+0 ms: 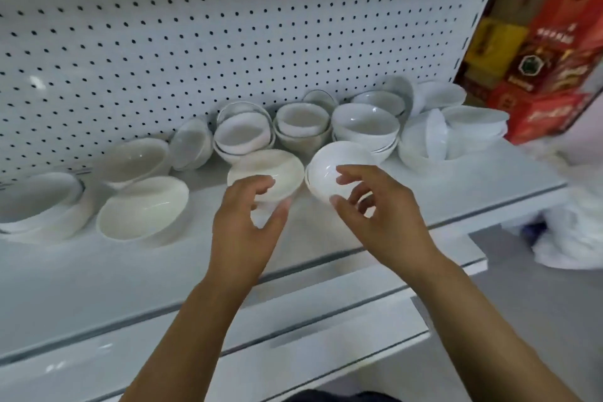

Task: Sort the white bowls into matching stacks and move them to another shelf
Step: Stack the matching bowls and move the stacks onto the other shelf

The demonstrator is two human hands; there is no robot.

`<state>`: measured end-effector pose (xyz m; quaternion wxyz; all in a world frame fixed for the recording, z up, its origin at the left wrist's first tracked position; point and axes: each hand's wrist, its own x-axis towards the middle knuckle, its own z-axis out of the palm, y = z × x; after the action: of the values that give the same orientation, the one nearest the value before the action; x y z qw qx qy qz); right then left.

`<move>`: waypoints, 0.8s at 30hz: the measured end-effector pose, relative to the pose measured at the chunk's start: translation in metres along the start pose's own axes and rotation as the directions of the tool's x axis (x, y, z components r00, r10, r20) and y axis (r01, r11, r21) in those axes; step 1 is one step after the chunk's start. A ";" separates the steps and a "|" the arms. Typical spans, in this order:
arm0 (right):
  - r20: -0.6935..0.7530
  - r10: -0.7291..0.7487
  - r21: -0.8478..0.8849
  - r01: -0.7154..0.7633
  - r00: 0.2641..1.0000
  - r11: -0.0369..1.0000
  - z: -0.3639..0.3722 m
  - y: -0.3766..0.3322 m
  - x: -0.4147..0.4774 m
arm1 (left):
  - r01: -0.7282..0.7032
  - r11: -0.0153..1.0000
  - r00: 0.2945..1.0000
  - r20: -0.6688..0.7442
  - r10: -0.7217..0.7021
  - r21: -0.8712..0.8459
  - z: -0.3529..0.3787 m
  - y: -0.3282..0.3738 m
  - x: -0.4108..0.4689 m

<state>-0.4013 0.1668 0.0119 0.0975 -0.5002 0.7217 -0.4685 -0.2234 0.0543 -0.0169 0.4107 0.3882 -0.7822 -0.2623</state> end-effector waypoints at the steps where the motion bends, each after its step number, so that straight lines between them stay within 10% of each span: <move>1: -0.044 0.016 -0.029 -0.017 0.999 0.999 -0.002 0.003 -0.002 | -0.051 0.999 0.998 -0.027 0.051 -0.002 0.006 -0.006 0.001; 19: -0.125 0.355 -0.204 -0.374 0.926 0.905 -0.018 0.034 0.062 | -0.420 0.904 0.905 -0.034 0.423 0.078 0.025 -0.033 -0.004; 24: -0.040 0.317 -0.350 -0.311 0.948 0.884 -0.021 0.035 0.080 | 0.127 0.974 0.975 0.204 -0.088 -0.187 0.030 -0.001 -0.013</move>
<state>-0.4750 0.1159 0.0228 0.0874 -0.3904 0.8642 -0.3053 -0.2439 0.0674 -0.0396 0.3541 0.3599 -0.7661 -0.3976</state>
